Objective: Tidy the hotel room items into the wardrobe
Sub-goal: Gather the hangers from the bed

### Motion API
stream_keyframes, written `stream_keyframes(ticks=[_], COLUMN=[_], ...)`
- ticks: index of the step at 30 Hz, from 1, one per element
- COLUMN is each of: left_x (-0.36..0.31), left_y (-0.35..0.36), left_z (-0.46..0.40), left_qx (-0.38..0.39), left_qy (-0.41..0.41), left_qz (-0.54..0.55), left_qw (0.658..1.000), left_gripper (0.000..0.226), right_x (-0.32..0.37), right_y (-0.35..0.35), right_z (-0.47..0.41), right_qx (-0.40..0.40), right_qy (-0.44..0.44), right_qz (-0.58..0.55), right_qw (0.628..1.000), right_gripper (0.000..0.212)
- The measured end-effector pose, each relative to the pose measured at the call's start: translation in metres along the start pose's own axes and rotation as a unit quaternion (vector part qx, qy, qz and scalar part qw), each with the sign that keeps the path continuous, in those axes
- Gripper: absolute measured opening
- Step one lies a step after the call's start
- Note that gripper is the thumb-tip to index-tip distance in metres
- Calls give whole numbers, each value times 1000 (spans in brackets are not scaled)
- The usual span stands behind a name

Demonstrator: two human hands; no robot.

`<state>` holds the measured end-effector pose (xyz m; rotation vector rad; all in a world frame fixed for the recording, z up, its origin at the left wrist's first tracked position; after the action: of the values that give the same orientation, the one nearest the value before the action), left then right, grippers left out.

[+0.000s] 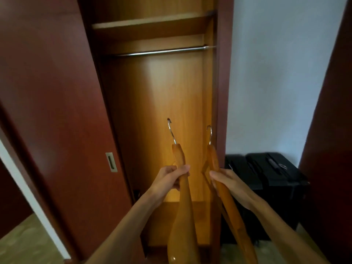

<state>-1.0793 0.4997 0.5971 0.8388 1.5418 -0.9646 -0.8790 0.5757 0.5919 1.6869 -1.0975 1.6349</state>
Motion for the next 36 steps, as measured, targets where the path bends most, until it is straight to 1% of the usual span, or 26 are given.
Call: stream_keyframes(ticks=[2, 5, 6, 9, 10, 13, 14, 16, 18, 21, 24, 25, 26, 28, 29, 30, 32, 33, 36], left_x=[-12, -29, -35, -53, -59, -83, -91, -107, -123, -152, -177, -185, -193, -205, -210, -215, -223, -226, -231], left_y=[-9, -18, -19, -22, -23, -25, -25, -25, -25, -25, -26, -24, -21, -13, -9, -5, 2, 6, 19], left_z=[-51, -121, -143, -209, -230, -292, -312, -353, -393, -450, -511, -529, -547, -575, -587, -599, -615, -621, -642], left_qx=[8, 9, 9, 22, 21, 26, 27, 15, 4, 46, 80, 87, 93, 106, 115, 124, 137, 141, 148], left_qy=[20, 47, 55, 75, 83, 121, 132, 149, 164, 200, 228, 234, 234, 231, 234, 241, 252, 254, 251], left_qz=[-4, -11, -13, -20, -24, -19, -20, -21, -21, -14, -20, -19, -17, -24, -31, -32, -21, -13, 4], left_qw=[1000, 999, 998, 997, 996, 992, 991, 989, 986, 979, 970, 968, 968, 967, 965, 962, 958, 957, 957], left_gripper=[37, 36, 36, 37, 42, 71, 73, 60, 47, 51, 50, 52, 59, 84, 88, 82, 55, 48, 50], right_x=[12, 30, 35, 51, 54, 71, 77, 95, 112, 137, 164, 174, 182, 195, 201, 205, 210, 213, 215], right_y=[0, 0, -1, -7, -11, -19, -21, -21, -27, -42, -61, -66, -72, -82, -86, -90, -96, -97, -106], right_z=[-50, -117, -138, -202, -224, -282, -302, -337, -376, -437, -493, -507, -521, -544, -555, -566, -587, -595, -617], right_qx=[4, -8, -5, -27, -33, -73, -77, -92, -103, -136, -145, -149, -158, -173, -187, -201, -230, -242, -263], right_qy=[-15, -21, -27, -40, -48, -66, -75, -89, -114, -135, -146, -149, -153, -158, -158, -158, -163, -160, -149], right_qz=[-5, -13, -21, -11, -8, 16, 8, 1, 0, -12, -28, -29, -32, -30, -21, -16, -2, -2, -14], right_qw=[1000, 1000, 999, 999, 998, 995, 994, 992, 988, 981, 978, 977, 975, 972, 969, 967, 960, 957, 953], right_gripper=[17, 49, 52, 41, 37, 25, 28, 42, 39, 34, 37, 37, 37, 35, 35, 35, 32, 28, 13])
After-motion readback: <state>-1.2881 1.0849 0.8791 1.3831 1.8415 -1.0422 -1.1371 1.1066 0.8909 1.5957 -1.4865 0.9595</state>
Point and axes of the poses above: each hand's wrist, its own z-axis away from the middle knuckle, its own y-axis out of the palm, x = y × z, the point moved 2 cm from there along -z, towards the middle knuckle, and after that the axes turned 14 degrees about -x, right-handed, at the moved point
